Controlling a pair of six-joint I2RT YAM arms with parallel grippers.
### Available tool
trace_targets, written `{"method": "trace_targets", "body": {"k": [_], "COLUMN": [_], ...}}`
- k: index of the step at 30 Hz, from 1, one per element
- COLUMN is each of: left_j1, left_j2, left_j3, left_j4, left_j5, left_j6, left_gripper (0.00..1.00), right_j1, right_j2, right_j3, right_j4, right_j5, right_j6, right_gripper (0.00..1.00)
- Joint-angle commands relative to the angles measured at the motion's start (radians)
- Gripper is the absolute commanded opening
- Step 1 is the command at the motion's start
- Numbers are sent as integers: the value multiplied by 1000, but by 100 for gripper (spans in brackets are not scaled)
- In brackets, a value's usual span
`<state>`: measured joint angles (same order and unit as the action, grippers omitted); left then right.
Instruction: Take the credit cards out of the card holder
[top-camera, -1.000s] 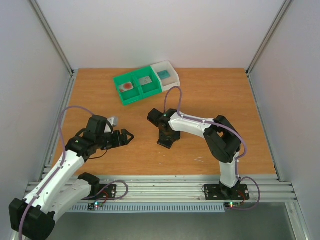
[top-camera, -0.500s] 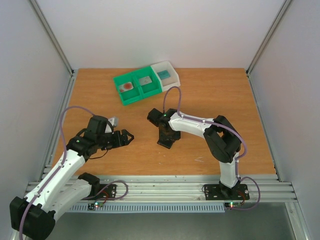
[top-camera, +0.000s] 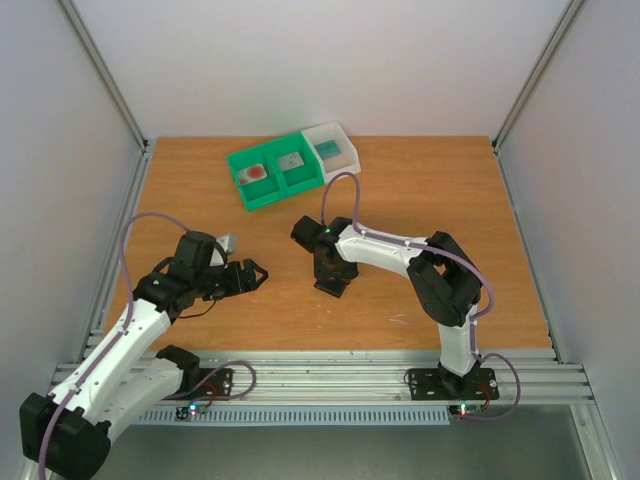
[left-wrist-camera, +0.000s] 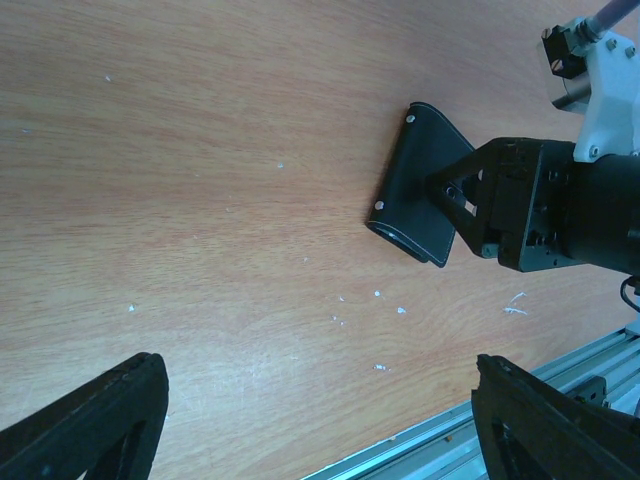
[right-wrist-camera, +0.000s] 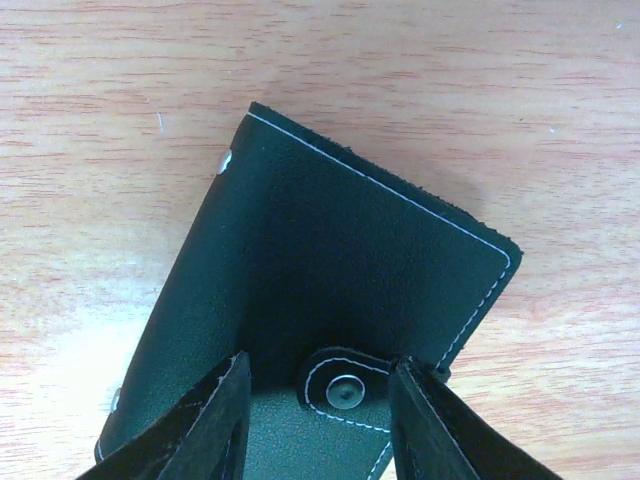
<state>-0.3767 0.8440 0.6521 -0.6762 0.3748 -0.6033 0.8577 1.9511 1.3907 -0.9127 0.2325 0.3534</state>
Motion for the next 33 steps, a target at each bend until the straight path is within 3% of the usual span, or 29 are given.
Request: {"method": "trace_targets", "body": {"k": [1,12,26,33], "left_j1": [-4,-4,-4,-4], "left_j2": [6,6,18,15], "left_j3": [-14,-21,-22,-21], "left_j4": [44,47,54,54], "left_j5": [7,7,9,10], "left_j6": [-10,-11,-15,-19], "left_gripper": [84,84,83,83], "right_j1": [13,12,25,38], "right_j2": [10,61,6,-17], "right_j3": [32,29,5,-2], "right_j4": [-10,-33,-35,-43], "right_j5": [21,76,106,117], "right_j6": [-9,-15,-54,-68], "right_gripper": [40,36,16,1]}}
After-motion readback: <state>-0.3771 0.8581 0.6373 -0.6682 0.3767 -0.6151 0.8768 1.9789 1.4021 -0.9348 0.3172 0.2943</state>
